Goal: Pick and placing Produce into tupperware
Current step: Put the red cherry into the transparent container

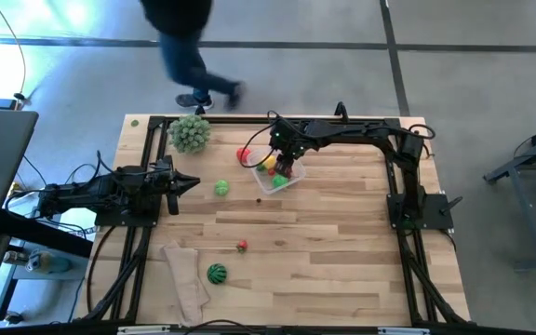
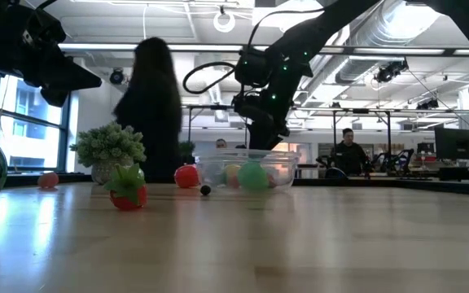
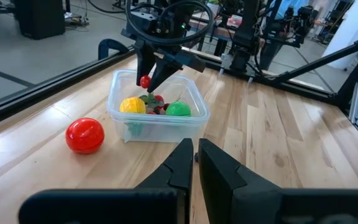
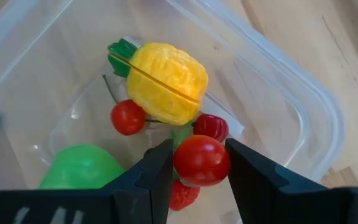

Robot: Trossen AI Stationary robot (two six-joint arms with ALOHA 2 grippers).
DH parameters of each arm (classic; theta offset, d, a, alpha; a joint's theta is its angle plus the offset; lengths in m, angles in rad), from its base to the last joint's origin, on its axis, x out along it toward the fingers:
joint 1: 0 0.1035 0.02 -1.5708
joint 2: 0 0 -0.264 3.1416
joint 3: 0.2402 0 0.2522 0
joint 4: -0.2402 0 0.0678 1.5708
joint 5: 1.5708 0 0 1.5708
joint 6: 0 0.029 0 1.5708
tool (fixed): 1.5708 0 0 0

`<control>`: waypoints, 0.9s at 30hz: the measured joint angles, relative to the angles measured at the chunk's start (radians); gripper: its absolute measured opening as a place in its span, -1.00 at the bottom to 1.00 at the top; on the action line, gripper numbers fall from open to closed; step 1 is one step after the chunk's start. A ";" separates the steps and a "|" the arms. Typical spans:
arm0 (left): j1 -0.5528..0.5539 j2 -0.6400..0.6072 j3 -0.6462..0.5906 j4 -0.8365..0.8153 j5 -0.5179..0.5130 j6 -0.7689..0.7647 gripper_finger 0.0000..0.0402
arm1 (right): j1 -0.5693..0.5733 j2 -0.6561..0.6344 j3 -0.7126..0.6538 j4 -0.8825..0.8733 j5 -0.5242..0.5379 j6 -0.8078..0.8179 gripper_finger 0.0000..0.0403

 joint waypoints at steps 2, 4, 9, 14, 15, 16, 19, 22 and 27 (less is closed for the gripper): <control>0.000 0.000 0.000 0.000 0.000 0.000 -0.92 | 0.000 0.000 0.000 0.000 -0.015 0.001 -0.32; 0.000 0.000 0.000 0.000 0.000 0.000 -0.92 | 0.001 0.000 0.000 0.000 -0.017 0.000 -0.32; 0.000 0.000 0.000 0.000 0.000 0.000 -0.92 | 0.001 0.000 0.000 0.000 -0.051 0.000 -0.32; 0.000 0.000 0.000 0.000 0.000 0.000 -0.92 | 0.001 0.000 0.000 0.001 -0.062 -0.001 -0.32; 0.000 0.000 0.000 0.000 0.000 0.000 -0.92 | 0.001 0.000 0.000 0.001 -0.063 -0.001 -0.32; 0.000 0.000 0.000 0.000 0.000 0.000 -0.92 | 0.001 0.000 0.000 0.001 -0.069 -0.004 -0.32; 0.000 0.000 0.000 0.000 0.000 0.000 -0.92 | 0.001 0.000 0.000 0.001 -0.093 -0.008 -0.32; 0.000 0.000 0.000 0.000 0.000 0.000 -0.92 | 0.001 0.000 0.000 0.001 -0.103 -0.008 -0.32; 0.000 0.000 0.000 0.000 0.000 0.000 -0.92 | 0.001 0.000 0.000 0.001 -0.111 -0.008 -0.25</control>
